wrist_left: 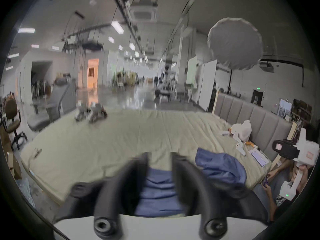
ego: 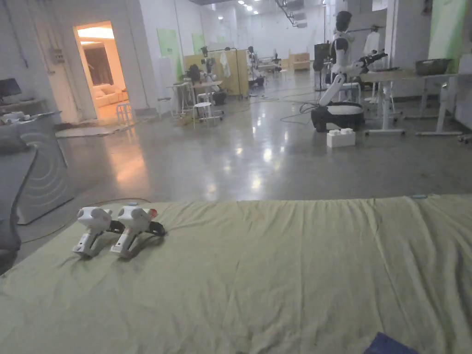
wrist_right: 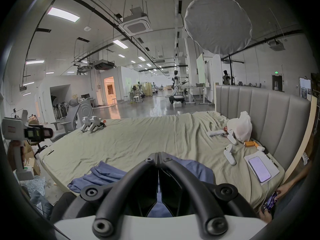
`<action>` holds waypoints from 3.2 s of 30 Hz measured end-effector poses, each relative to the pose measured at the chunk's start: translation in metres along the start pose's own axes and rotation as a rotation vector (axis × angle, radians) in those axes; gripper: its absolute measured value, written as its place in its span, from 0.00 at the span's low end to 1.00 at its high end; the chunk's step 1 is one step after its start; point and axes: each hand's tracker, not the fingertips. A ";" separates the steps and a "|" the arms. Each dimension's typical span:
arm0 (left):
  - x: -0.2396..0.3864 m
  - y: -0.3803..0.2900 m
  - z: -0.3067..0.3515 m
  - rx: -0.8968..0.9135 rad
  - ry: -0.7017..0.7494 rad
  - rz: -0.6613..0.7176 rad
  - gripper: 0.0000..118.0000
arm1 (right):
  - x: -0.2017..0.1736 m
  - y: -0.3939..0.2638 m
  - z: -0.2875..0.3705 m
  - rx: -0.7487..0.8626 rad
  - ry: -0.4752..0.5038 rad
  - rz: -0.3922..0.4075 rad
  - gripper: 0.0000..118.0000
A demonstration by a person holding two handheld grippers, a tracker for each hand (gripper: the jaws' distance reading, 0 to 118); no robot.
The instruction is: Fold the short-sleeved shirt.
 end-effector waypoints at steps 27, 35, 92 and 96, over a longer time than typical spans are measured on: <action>-0.015 -0.095 -0.299 -0.614 0.138 -0.211 0.12 | 0.074 -0.074 -0.024 -0.302 -0.191 -0.192 0.00; -0.014 -0.099 -0.312 -0.658 0.131 -0.221 0.07 | 0.104 -0.042 -0.110 -0.324 -0.116 -0.072 0.24; -0.039 0.312 0.056 0.478 0.097 -0.104 0.02 | 0.073 0.376 -0.116 0.264 -0.158 0.127 0.01; -0.045 0.318 0.029 0.477 0.104 -0.082 0.02 | 0.065 0.376 -0.139 0.242 -0.182 0.164 0.01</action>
